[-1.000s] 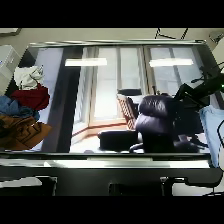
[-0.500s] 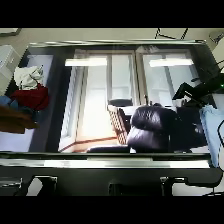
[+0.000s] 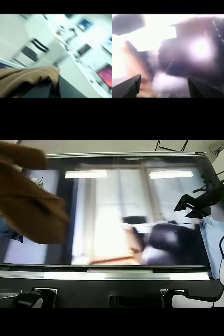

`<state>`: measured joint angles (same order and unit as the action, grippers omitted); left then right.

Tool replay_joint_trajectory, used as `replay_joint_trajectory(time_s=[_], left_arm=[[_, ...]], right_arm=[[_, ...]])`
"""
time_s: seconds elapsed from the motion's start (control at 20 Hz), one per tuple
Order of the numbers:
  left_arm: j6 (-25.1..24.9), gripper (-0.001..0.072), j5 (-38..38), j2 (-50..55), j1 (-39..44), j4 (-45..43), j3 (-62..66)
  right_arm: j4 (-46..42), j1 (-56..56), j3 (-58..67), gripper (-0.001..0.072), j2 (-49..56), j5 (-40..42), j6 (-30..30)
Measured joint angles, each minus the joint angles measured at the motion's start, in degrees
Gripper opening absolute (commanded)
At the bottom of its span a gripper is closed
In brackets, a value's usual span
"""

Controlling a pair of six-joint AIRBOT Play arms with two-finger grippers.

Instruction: Fold the clothes and pants, and hang the long-sleeved shirts on hangers.

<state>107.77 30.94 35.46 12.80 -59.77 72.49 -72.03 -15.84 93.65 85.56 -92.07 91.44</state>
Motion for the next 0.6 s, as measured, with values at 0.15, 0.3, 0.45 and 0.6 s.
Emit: replay_joint_trajectory(time_s=[0.15,0.3,0.45,0.6], left_arm=[[-2.32,0.0024,-3.39,7.54,11.15,-0.48,-0.04],[-3.45,0.0025,-0.42,17.79,15.65,-2.78,-0.96],[-3.82,0.0027,4.61,28.72,17.22,-3.80,-4.33],[-0.22,0.0544,11.72,38.99,16.39,-2.64,-8.39]], right_arm=[[-3.39,0.00,0.20,0.0666,-3.30,1.99,-0.57],[-6.21,-0.02,0.28,0.0667,-5.99,3.48,-0.61],[-6.01,-0.02,0.07,0.0668,-6.97,3.23,-0.55],[-4.76,-0.02,-2.27,0.0671,-7.26,2.62,-0.39]])
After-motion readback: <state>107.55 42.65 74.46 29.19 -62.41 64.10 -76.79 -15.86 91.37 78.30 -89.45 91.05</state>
